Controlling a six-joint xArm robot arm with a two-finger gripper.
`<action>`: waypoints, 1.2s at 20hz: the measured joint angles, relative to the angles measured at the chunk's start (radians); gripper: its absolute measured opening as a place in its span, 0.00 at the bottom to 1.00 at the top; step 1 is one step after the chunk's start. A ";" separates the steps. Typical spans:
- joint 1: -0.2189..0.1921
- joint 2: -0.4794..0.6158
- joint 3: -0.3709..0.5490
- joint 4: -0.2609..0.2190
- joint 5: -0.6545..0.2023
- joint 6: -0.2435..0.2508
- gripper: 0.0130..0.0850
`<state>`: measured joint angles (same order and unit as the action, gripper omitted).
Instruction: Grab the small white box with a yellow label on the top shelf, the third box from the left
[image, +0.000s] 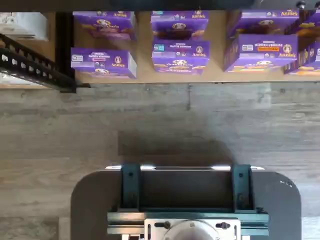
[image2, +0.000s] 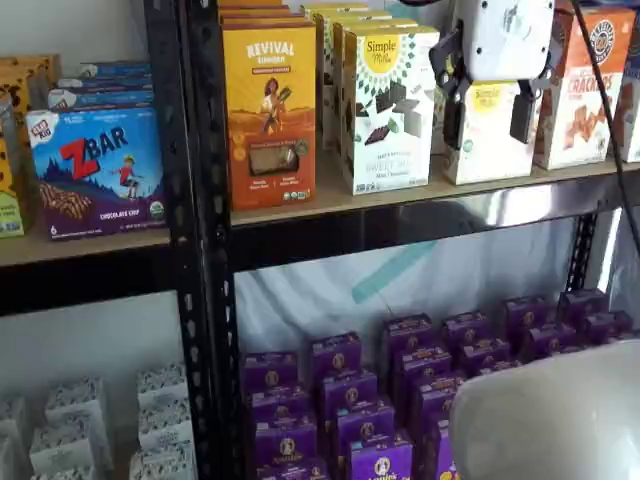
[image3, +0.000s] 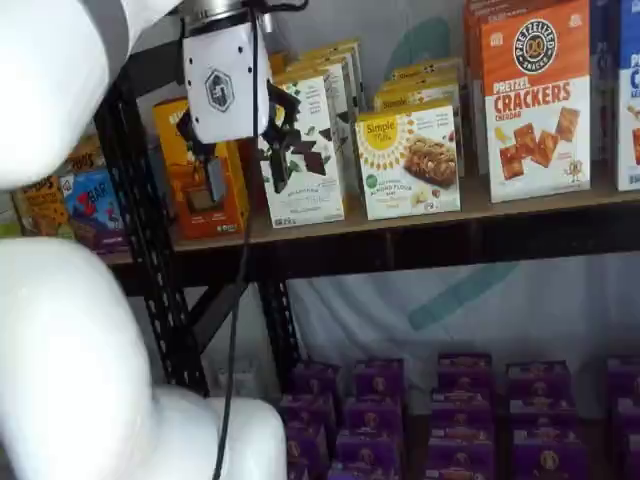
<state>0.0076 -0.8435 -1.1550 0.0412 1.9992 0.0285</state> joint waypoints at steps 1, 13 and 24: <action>-0.005 0.008 -0.007 0.006 0.013 -0.002 1.00; 0.013 0.014 0.003 -0.068 -0.022 -0.013 1.00; -0.143 0.104 0.004 -0.081 -0.270 -0.159 1.00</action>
<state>-0.1359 -0.7393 -1.1514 -0.0394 1.7293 -0.1310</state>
